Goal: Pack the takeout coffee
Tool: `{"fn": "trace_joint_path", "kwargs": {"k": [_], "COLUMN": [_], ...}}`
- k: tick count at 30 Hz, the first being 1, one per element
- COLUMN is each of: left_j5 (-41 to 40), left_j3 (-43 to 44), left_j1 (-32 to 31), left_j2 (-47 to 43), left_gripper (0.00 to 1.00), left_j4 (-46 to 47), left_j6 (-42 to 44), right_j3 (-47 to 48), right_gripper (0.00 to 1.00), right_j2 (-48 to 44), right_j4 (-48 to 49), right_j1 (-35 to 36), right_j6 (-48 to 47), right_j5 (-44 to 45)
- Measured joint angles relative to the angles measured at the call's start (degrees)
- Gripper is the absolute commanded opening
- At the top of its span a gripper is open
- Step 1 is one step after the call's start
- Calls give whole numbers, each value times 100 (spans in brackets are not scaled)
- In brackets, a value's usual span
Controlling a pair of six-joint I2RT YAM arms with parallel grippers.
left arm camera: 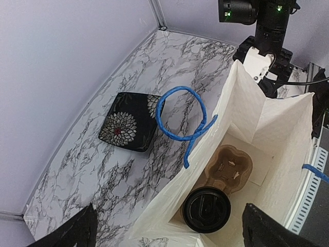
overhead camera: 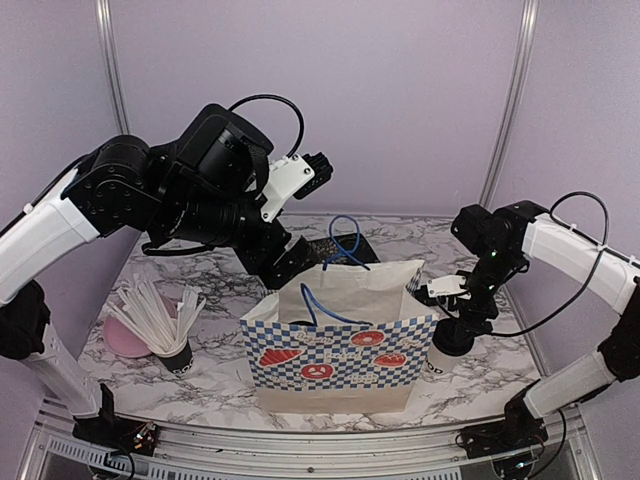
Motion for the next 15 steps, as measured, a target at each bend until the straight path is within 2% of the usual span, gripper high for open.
{"fn": "trace_joint_path", "kwargs": {"k": [15], "left_j5": [-170], "left_j3": [-15], "left_j1": [2], "left_j2": [-17], "left_gripper": [99], "left_j4": [0], "left_j6": [-2], "right_j3": [-350], "right_gripper": [80], "right_j2": [-101], "right_j4": [92], "right_j1": [105], "right_j6": [101], "right_j5": [-2]}}
